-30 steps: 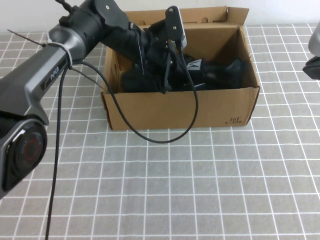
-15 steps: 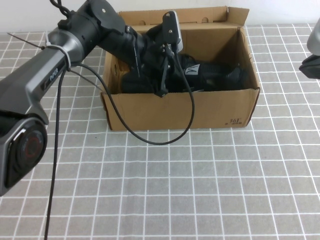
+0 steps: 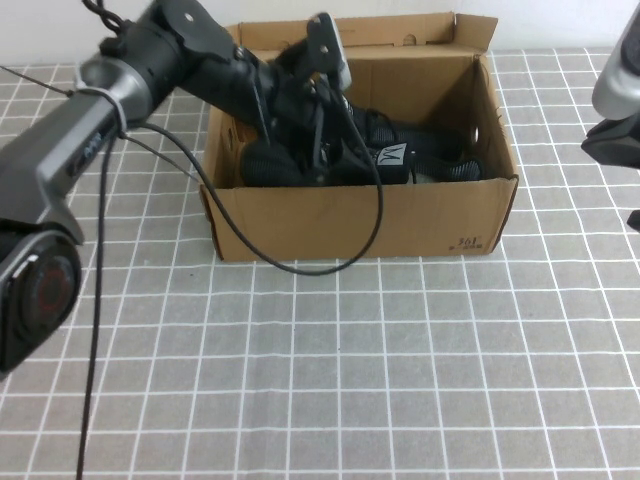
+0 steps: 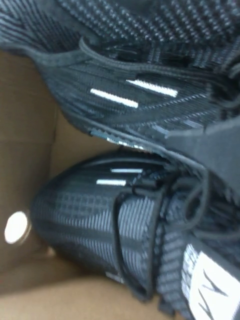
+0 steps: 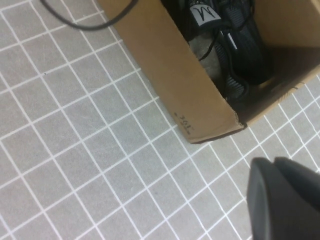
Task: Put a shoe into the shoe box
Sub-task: Adjust the shoe
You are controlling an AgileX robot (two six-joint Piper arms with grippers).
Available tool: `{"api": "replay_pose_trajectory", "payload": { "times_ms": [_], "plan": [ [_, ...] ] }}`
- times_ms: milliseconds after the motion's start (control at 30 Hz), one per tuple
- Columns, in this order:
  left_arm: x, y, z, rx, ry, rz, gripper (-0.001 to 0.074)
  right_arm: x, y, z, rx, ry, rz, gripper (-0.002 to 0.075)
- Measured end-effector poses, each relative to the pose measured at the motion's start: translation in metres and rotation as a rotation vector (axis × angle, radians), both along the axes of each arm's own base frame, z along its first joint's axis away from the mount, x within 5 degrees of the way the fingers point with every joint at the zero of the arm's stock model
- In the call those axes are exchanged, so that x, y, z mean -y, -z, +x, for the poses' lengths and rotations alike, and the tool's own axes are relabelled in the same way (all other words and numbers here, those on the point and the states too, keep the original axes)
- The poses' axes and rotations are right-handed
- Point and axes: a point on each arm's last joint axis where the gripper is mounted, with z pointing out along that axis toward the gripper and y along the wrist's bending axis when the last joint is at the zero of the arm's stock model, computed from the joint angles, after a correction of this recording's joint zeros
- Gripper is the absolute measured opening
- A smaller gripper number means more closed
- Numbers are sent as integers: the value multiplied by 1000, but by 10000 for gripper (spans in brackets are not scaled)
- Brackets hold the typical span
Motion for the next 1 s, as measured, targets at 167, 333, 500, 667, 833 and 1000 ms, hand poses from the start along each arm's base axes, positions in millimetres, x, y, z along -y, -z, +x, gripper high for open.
{"api": "replay_pose_trajectory", "payload": {
  "times_ms": [167, 333, 500, 667, 833, 1000],
  "plan": [
    [-12, -33, -5, 42, -34, -27, 648, -1, 0, 0, 0, -3, 5, -16],
    [-18, -81, -20, 122, -57, -64, 649, -1, 0, 0, -1, -3, 7, -16],
    [-21, -96, -24, 156, -94, -68, 624, -1, 0, 0, 2, -10, 3, -16],
    [-29, -88, -24, 61, -176, 27, 531, -1, 0, 0, 3, -15, 6, -16],
    [-39, -78, -26, 62, -133, 183, 478, -2, -1, 0, 18, -39, -1, -16],
    [-39, -72, -24, 52, -121, 196, 472, -4, -2, 1, 30, -56, 15, -16]
  ]
}}
